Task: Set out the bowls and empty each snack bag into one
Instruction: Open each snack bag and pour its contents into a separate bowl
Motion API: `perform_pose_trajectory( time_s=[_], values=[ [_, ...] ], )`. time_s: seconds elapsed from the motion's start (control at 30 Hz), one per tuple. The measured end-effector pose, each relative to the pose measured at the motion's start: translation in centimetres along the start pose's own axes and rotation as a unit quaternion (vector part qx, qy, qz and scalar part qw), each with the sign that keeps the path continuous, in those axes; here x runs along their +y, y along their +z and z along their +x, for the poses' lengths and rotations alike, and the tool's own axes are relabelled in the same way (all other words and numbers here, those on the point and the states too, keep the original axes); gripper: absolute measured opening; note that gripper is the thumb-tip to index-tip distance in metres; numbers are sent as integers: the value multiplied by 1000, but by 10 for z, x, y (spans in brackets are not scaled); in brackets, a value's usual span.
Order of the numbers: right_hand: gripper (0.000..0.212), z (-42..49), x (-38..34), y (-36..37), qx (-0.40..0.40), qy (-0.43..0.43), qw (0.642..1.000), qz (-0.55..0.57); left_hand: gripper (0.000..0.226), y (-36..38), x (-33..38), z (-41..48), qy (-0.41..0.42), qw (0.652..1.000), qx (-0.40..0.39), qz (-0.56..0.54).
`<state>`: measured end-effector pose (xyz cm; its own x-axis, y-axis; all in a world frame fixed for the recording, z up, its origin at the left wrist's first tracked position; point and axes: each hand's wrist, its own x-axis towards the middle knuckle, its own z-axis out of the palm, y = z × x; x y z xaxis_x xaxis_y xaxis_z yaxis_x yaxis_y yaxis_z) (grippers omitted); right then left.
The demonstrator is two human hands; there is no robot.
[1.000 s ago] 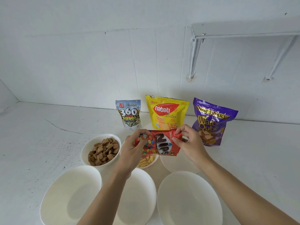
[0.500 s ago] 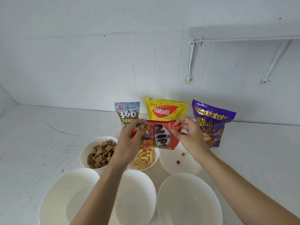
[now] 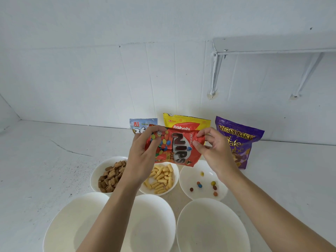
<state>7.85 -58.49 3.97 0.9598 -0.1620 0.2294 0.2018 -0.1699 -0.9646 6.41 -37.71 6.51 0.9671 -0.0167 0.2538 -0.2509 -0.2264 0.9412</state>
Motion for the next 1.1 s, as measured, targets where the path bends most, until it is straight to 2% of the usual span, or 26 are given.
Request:
perform_pose_trajectory(
  time_s=[0.27, 0.5, 0.8, 1.1],
  values=[
    [16, -13, 31, -2, -35, 101, 994, 6, 25, 11, -25, -16, -69, 997, -11, -26],
    [16, -13, 43, 1, -28, 161, 986, -24, 26, 19, -33, -18, -101, 995, -27, -12],
    [15, -11, 15, -2, -23, 73, 997, 2, 22, 9, -17, -13, -70, 994, -11, -80],
    [16, -3, -9, -4, -24, 2, 998, 66, 26, -1, 18, -10, 10, 998, 29, -59]
  ],
)
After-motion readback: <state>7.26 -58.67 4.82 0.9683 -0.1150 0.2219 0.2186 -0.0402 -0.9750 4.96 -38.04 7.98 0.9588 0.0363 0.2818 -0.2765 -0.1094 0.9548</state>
